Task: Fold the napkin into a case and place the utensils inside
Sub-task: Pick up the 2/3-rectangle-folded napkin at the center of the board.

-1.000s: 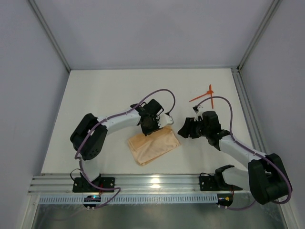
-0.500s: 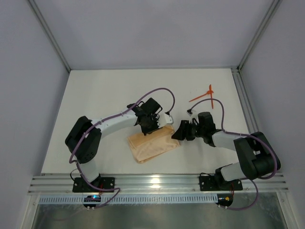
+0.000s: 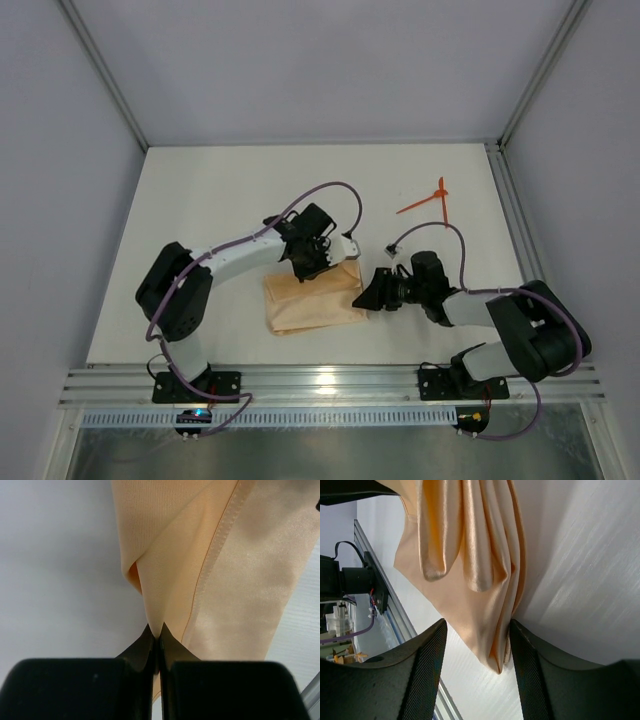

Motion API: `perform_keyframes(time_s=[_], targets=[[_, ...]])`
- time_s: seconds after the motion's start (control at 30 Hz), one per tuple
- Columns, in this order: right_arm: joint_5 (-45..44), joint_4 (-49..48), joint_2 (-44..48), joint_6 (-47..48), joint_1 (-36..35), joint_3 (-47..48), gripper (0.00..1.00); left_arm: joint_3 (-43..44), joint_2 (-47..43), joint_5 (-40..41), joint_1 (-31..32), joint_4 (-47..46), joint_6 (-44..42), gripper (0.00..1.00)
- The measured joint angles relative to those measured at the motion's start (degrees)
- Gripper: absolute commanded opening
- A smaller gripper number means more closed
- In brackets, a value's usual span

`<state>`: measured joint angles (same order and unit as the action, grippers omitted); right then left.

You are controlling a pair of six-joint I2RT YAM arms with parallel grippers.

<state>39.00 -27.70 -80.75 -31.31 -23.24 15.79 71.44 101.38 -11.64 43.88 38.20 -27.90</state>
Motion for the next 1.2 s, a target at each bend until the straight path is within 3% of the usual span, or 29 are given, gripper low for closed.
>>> perform_keyframes(time_s=[0.3, 0.53, 0.6, 0.7, 0.83, 0.97, 1.2], targets=[[-1.4, -4.3, 4.4, -3.3, -4.2, -5.3, 0.57, -1.4, 0.4, -0.4, -0.2, -0.7, -0.2, 0.00], [-2.4, -13.2, -0.5, -5.7, -7.7, -5.8, 0.54, -1.4, 3.1, -0.6, -0.3, -2.1, -1.2, 0.00], [-3.5, -12.7, 0.5, -6.0, -7.9, -6.4, 0.54, -1.5, 3.8, -0.5, -0.4, -2.5, -1.5, 0.00], [-8.7, -3.8, 9.5, -4.1, -9.7, -6.1, 0.56, -2.3, 4.0, -0.5, -0.6, -3.3, -2.4, 0.00], [-20.8, 14.6, 28.0, 3.2, -15.7, -0.1, 0.57, -2.9, 4.0, -0.7, -0.8, -3.9, -3.3, 0.00], [-27.3, 20.2, 36.9, 12.6, -19.2, 4.9, 0.58, -3.0, 4.0, -1.3, -0.8, -4.1, -4.0, 0.00], [-27.7, 32.8, 28.1, 44.7, -32.7, 15.8, 0.59, -3.0, 4.0, -1.6, -0.9, -4.1, -4.1, 0.00]])
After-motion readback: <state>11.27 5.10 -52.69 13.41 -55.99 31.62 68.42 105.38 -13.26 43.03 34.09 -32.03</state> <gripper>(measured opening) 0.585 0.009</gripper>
